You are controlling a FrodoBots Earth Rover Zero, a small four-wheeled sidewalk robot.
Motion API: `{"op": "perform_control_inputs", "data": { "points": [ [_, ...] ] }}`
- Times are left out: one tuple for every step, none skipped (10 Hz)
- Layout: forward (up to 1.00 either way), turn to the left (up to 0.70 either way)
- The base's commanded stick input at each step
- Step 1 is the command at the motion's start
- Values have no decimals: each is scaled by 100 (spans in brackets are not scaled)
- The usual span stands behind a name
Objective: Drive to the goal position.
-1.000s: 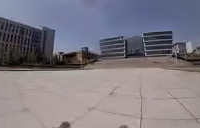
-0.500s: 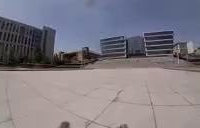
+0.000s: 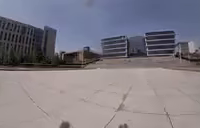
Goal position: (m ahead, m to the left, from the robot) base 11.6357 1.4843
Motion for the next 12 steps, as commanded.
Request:
{"op": "perform_control_inputs", "data": {
  "points": [
    [70, -4],
    [70, -4],
    [70, -4],
    [70, -4],
    [70, -3],
    [70, 0],
    [70, 0],
    [70, 0],
    [70, 0],
    [70, 0],
    [70, 0],
    [70, 0]
  ]
}}
